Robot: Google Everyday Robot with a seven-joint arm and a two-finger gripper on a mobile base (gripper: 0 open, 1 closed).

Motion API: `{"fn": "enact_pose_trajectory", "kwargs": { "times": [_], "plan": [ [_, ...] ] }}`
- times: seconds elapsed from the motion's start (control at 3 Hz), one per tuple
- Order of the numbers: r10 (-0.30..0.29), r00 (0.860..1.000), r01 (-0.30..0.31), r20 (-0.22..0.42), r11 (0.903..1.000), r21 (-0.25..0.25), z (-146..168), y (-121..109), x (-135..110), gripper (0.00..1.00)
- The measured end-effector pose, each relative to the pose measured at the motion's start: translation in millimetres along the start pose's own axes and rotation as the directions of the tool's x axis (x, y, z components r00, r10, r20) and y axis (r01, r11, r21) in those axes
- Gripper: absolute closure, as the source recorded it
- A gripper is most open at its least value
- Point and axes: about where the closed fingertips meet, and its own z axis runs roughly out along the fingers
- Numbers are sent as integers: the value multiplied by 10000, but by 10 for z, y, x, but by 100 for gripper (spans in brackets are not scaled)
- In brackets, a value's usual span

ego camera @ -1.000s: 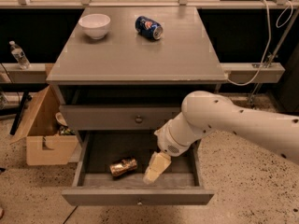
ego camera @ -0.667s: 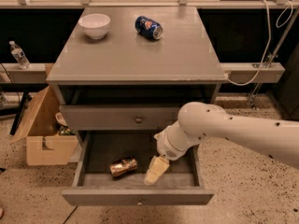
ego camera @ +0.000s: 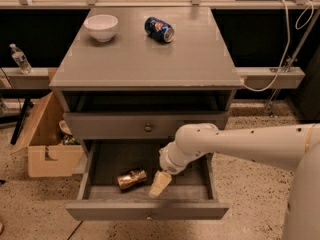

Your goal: Pick orange can from middle drawer and place on counter

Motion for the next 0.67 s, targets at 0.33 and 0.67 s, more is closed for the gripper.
{"fn": "enact_pose_trajectory", "kwargs": {
  "times": [0.33, 0.67],
  "plan": [
    [-551, 9979, 552, 333, 9985, -22, 290, -141, -134, 0],
    [-652, 9971, 654, 400, 9979, -40, 347, -167, -149, 0]
  ]
}}
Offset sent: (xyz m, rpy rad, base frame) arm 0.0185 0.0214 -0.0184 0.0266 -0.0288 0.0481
